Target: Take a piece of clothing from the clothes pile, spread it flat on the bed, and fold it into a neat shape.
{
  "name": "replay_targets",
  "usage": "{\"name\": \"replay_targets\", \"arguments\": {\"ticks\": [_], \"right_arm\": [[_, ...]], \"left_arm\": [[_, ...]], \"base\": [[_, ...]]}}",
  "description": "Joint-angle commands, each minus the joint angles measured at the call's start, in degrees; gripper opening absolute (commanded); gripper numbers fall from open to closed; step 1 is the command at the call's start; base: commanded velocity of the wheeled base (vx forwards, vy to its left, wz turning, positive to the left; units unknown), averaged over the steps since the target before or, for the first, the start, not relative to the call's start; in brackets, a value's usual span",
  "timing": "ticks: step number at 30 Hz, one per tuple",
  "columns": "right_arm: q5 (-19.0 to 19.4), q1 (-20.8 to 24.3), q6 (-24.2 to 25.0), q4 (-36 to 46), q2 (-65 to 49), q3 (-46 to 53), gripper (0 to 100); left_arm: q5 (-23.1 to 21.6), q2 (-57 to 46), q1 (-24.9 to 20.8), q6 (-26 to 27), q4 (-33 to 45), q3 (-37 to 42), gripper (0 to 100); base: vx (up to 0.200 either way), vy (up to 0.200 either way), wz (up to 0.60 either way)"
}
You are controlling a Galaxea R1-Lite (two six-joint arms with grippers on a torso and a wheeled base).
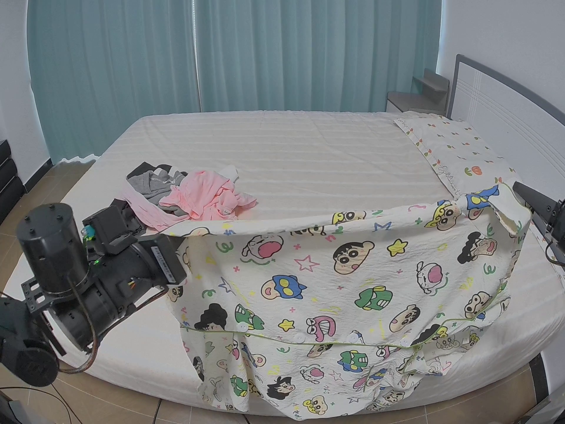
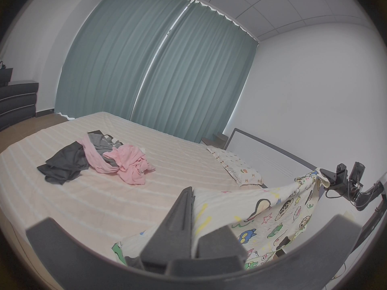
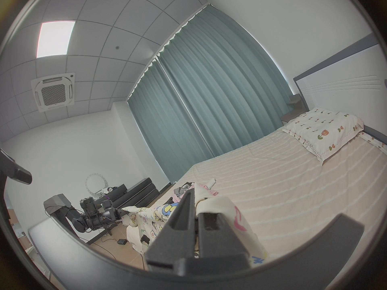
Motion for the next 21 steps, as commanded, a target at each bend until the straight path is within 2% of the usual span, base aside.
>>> {"name": "replay_targets", "arguments": {"ticks": [1,9,14,17,19,21], "right_arm": [[0.0,-0.1,-1.0,-0.9,8.0,-3.0,0],[-1.4,-0.1,-1.2,-11.7,22.2,-3.8,0],[-1.8,-0.1,-1.2,-15.9,30.6,-4.2,0],[-3.1,-0.1,-1.2,-21.7,38.0,-4.8,0],[-4.0,0.0,-1.3,-24.2,40.7,-5.2,0],[-5.3,0.3,-1.2,-27.9,45.8,-6.3,0]], "left_arm": [[-2.1,10.1,3.2,0.0,0.0,-5.9,0],[-1.9,24.9,5.4,0.3,-0.2,-15.6,0],[-1.7,33.9,5.4,1.0,-0.3,-20.4,0],[-0.9,40.4,5.5,1.0,-0.3,-26.2,0],[0.4,42.7,5.6,1.0,-0.2,-28.5,0],[3.8,47.2,5.9,1.0,-0.3,-34.0,0]], "base": [[0.2,0.0,0.0],[0.2,0.0,0.0],[0.0,0.0,0.0],[0.0,0.0,0.0],[0.0,0.0,0.0],[0.0,0.0,0.0]]}}
